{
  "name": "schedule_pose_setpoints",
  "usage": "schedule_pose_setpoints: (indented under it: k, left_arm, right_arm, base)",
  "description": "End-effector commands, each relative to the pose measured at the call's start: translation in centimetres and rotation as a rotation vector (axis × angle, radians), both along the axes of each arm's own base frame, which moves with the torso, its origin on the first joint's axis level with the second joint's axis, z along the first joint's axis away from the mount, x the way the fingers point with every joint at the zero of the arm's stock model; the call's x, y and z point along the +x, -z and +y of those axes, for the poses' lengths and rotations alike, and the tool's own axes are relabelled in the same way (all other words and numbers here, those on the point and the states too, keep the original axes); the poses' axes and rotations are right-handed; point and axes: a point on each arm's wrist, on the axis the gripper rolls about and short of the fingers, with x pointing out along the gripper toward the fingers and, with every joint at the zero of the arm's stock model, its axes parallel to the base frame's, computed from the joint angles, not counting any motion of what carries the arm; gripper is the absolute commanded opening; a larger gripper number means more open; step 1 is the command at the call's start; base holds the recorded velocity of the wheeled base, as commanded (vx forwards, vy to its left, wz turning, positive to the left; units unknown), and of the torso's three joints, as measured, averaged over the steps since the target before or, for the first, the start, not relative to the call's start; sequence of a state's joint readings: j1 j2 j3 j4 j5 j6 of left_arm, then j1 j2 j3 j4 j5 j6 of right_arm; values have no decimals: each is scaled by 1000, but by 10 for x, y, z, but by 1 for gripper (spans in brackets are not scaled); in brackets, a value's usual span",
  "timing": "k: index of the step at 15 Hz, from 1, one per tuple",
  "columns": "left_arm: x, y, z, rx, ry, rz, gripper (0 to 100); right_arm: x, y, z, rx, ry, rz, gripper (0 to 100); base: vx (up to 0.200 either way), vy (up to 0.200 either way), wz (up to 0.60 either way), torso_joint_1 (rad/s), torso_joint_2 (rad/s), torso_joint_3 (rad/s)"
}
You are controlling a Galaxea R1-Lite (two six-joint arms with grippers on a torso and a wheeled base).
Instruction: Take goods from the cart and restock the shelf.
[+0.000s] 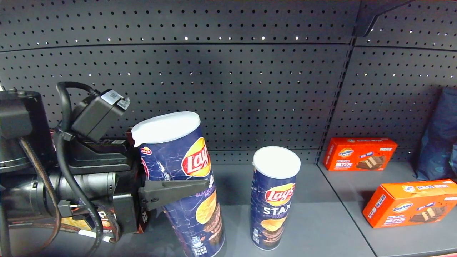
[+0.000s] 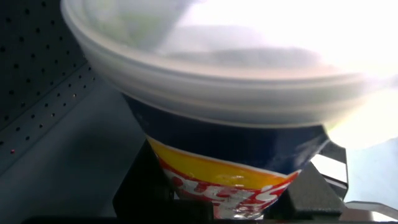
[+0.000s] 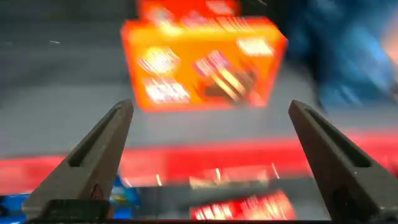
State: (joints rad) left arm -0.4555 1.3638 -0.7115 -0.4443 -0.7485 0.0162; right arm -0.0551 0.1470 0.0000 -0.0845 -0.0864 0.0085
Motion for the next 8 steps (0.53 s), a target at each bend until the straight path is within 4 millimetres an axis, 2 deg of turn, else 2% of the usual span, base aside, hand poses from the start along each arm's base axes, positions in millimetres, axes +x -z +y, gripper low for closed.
schedule_pose_setpoints:
  k: [1,3,8]
  left_arm:
    - [1,2,-1,6,4,-2,0]
    - [1,3,-1,10,10,-4,0]
    - [2,2,0,9,1,-7,0]
  right_arm:
    - [-5,4,2,11,-75,-28,100]
    - [-6,10,3,-12,-124,25,100]
    - [-5,9,3,-1,-119,21,100]
  base:
    - [0,0,0,0,0,0]
    - [0,0,0,0,0,0]
    - [0,0,0,0,0,0]
